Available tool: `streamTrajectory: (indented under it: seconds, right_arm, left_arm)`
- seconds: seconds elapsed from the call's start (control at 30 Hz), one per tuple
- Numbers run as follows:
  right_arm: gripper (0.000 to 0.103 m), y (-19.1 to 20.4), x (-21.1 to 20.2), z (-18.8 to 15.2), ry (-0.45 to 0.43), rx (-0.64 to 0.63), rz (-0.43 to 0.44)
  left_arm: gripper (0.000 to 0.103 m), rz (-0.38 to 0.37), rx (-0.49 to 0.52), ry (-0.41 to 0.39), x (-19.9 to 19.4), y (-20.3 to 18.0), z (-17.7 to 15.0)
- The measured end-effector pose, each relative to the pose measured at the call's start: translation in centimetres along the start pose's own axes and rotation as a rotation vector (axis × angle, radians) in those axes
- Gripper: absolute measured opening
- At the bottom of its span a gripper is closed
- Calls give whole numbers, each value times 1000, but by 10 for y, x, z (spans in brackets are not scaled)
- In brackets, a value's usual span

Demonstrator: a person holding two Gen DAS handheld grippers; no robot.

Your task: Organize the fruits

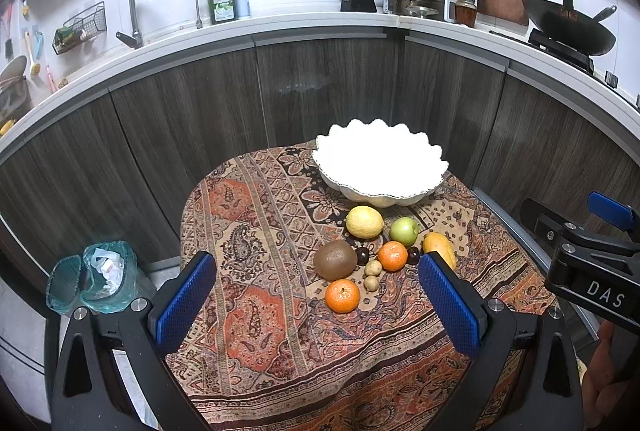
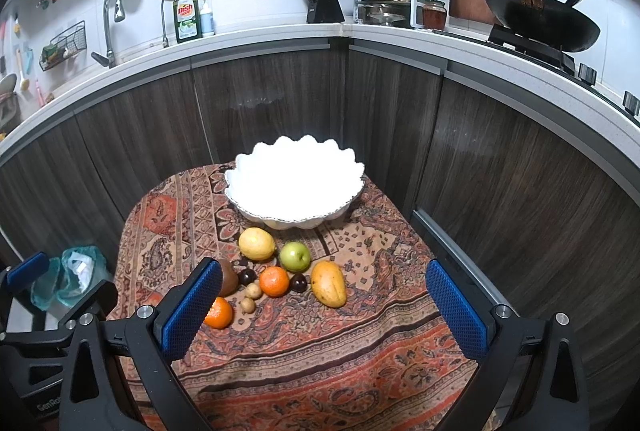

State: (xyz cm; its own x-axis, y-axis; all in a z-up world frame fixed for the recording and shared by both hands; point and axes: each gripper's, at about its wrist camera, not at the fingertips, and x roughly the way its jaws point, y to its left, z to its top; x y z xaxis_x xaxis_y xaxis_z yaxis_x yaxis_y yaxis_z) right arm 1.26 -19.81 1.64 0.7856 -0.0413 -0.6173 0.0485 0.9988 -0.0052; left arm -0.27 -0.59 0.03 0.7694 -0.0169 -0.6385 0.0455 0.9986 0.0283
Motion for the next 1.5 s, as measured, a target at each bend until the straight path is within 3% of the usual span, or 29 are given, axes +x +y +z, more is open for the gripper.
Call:
streamTrajectory:
  seconds: [0.57,1.03,1.5]
  right_arm:
    - [103,0,8,-1,7,5,-1]
    - [103,-3,57,-2,74,-8,-17]
    - [102,-6,137,-19,191,-14,-29]
  left_arm:
    - [103,-4,6,12,5,-1,-3]
    - [103,-11,20,108,64,-2,-11]
    - [99,-42,36,243,143,-12,-26]
